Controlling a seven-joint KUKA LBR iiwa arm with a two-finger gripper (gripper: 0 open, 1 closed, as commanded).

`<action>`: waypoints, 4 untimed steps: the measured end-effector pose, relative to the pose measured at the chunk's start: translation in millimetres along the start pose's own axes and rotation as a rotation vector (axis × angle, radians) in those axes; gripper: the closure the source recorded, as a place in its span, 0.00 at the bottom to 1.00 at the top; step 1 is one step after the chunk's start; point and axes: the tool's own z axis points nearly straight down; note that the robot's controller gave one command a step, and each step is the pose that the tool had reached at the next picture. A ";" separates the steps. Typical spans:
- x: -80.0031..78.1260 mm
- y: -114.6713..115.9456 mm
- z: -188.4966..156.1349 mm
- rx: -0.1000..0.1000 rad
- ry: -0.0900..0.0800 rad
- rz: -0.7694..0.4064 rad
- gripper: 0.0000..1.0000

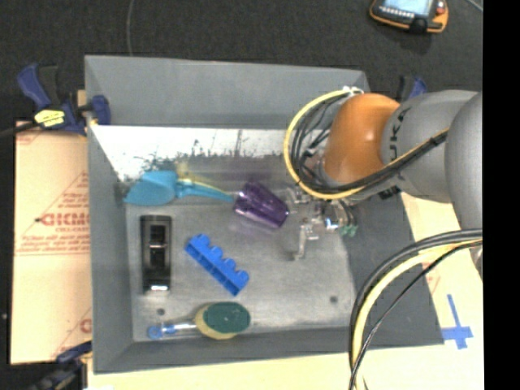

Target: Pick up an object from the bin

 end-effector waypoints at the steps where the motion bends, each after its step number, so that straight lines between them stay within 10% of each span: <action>1: -16.8 -23.5 -62.7 0.002 0.002 0.120 0.00; 2: -25.2 43.9 -25.5 -0.001 0.002 0.168 0.00; 3: -34.0 57.8 4.5 0.004 -0.003 0.134 0.00; 4: -37.3 67.1 4.8 0.000 -0.007 0.306 1.00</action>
Offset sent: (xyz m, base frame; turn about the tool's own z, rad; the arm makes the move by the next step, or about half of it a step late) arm 0.0214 0.0456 0.0248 0.1716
